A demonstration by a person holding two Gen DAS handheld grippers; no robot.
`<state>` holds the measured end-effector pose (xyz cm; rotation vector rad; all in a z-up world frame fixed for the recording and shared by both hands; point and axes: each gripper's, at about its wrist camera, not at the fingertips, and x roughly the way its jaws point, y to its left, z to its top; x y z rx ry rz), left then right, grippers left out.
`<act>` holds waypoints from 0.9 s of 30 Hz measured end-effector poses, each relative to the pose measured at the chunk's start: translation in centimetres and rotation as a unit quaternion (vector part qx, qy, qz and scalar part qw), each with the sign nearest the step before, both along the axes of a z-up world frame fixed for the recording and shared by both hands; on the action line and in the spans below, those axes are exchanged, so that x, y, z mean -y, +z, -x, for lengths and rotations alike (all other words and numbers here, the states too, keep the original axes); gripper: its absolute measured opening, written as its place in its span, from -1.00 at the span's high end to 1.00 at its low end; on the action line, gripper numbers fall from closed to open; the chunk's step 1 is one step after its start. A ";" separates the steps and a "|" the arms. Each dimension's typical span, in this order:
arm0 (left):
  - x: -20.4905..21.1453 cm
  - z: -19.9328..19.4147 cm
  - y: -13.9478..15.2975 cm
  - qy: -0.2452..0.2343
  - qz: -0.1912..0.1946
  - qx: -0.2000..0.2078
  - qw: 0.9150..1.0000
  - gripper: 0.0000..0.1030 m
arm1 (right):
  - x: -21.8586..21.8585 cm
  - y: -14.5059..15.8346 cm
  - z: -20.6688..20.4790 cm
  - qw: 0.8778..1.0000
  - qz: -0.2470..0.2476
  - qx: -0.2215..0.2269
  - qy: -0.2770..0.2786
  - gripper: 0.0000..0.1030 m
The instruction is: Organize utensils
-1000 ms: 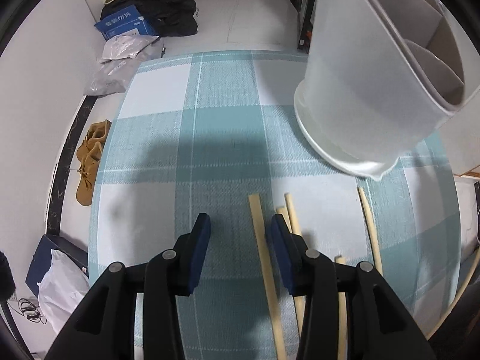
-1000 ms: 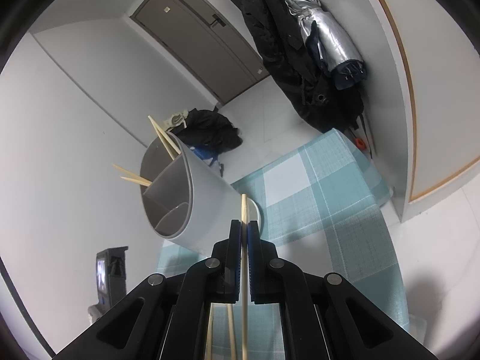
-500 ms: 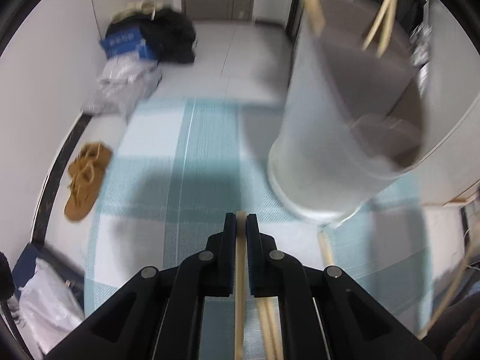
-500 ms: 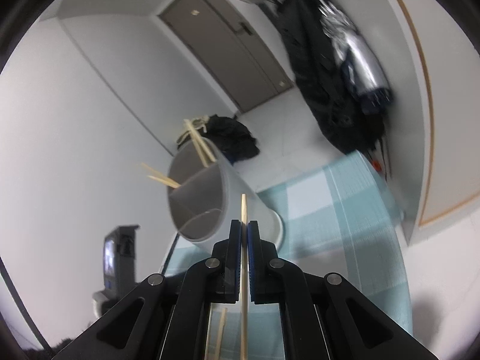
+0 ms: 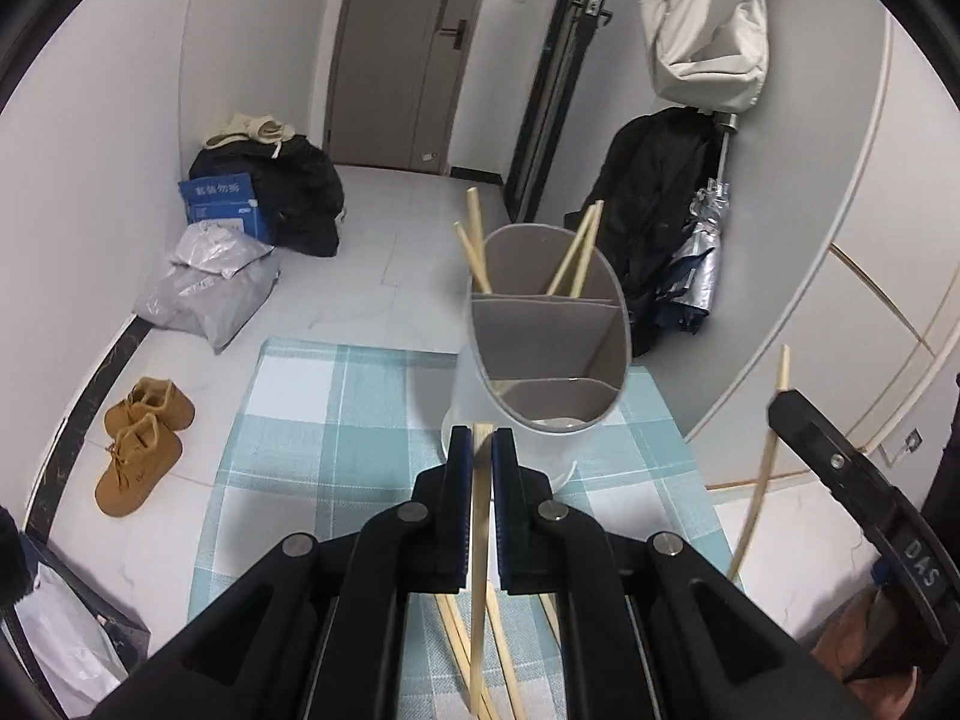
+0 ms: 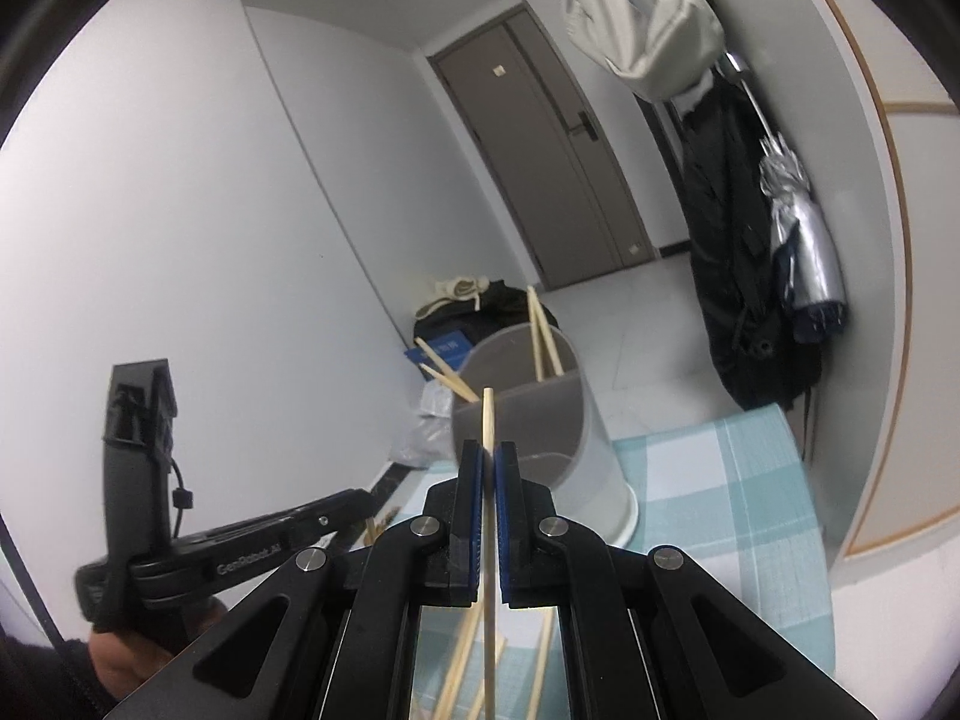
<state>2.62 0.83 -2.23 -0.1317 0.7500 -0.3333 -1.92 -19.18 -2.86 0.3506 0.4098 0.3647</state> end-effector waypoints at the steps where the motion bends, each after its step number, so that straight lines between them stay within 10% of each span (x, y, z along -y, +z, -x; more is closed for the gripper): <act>1: 0.1 0.0 0.0 0.001 -0.002 0.000 1.000 0.96 | -0.1 0.1 0.0 1.000 0.003 0.002 -0.001 0.93; 27: 0.2 -3.3 9.8 -0.031 0.044 0.035 0.998 0.97 | 2.0 8.7 -5.6 0.996 -0.012 0.082 -0.035 0.94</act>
